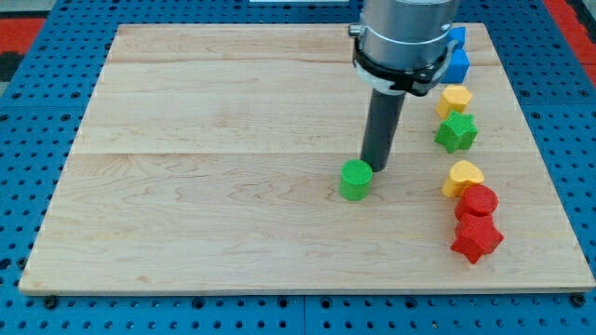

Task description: Separate the red star from the red circle

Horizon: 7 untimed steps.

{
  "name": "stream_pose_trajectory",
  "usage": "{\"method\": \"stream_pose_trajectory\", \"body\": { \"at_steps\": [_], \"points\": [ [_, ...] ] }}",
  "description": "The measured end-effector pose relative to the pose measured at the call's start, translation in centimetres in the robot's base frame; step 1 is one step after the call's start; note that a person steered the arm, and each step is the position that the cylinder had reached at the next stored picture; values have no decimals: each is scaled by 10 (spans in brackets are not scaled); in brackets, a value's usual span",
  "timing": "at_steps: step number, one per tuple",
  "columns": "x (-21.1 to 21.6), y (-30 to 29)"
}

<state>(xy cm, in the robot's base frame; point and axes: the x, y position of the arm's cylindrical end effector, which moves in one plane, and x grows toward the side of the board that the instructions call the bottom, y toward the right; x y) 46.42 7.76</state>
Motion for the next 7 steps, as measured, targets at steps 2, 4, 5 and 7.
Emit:
{"method": "stream_pose_trajectory", "body": {
  "at_steps": [2, 4, 5, 7],
  "points": [
    [13, -43],
    [36, -76],
    [43, -83],
    [-6, -47]
  ]
}}
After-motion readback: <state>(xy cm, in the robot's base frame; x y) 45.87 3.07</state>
